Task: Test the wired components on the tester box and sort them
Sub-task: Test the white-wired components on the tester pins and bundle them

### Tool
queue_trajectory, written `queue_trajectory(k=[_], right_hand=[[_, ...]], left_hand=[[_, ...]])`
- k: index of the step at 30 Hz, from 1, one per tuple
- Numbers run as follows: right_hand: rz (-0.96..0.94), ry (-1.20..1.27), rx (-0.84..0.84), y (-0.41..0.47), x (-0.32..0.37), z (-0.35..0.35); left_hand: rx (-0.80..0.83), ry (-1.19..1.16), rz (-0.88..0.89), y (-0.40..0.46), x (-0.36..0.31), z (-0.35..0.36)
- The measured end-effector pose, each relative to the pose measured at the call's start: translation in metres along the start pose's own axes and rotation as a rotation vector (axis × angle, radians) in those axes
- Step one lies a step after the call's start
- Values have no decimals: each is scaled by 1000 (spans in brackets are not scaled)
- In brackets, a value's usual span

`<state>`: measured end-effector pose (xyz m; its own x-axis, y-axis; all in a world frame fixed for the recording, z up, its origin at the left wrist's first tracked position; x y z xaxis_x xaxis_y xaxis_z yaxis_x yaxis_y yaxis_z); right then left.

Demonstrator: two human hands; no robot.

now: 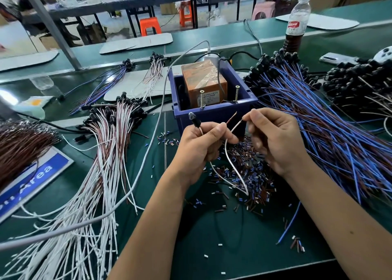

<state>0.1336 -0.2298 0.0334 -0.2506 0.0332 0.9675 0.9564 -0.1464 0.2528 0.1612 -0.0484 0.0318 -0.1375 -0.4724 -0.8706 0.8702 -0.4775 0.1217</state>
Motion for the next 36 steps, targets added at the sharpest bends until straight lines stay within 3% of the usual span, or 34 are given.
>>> queue_trajectory(k=[3, 8, 14, 20, 22, 27, 36], right_hand=[[23, 17, 11, 1, -3, -1], [-8, -90, 209, -5, -6, 12], [-57, -63, 159, -6, -7, 12], [-58, -42, 119, -4, -7, 10], [-45, -38, 93, -4, -8, 9], [-96, -71, -17, -2, -4, 6], [-258, -352, -316, -4, 1, 1]], left_hand=[[-25, -42, -7, -1, -1, 3], [-76, -102, -48, -2, 0, 9], [-91, -232, -130, -1, 3, 15], [-102, -180, -139, -1, 4, 16], [-79, -67, -15, -2, 3, 18], [-228, 638, 603, -4, 2, 16], [-640, 568, 843, -9, -7, 4]])
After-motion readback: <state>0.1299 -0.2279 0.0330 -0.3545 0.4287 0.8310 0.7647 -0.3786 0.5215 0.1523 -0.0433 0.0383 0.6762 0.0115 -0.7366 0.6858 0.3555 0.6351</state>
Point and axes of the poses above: each hand's wrist, its own y-axis towards the middle knuckle, its own z-axis out of the palm, x = y × z, the point moved 2 cm from there along y, towards the middle knuckle, and after that the axes turned 15 degrees about -y, right-handed, at the moved point
